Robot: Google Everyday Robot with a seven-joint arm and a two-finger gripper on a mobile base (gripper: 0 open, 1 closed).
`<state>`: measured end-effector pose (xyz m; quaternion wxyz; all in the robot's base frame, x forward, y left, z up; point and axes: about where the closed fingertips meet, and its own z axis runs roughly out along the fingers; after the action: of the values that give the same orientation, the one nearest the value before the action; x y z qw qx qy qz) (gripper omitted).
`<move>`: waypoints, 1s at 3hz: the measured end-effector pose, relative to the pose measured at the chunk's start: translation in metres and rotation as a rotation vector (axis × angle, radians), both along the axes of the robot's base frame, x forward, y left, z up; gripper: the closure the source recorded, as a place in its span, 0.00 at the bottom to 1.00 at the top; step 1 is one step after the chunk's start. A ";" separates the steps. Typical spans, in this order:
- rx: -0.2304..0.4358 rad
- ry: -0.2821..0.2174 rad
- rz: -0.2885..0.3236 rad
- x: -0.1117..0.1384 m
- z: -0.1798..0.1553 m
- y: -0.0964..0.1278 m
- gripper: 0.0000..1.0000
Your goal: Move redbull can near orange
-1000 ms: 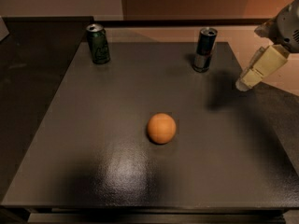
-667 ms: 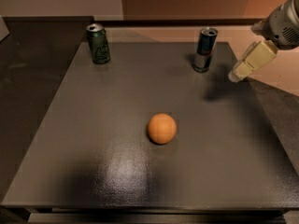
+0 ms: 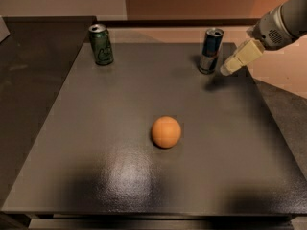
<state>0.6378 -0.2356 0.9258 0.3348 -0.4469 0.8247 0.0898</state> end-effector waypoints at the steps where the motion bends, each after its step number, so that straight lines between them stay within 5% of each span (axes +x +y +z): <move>1: 0.044 0.001 -0.003 0.030 -0.014 0.007 0.00; 3: 0.101 0.003 0.024 0.065 -0.027 0.027 0.00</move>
Offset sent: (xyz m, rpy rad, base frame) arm 0.0783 0.0328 -0.0238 0.1222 -0.0065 0.0374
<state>0.7032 -0.2087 0.8986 0.3546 -0.4393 0.8141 0.1359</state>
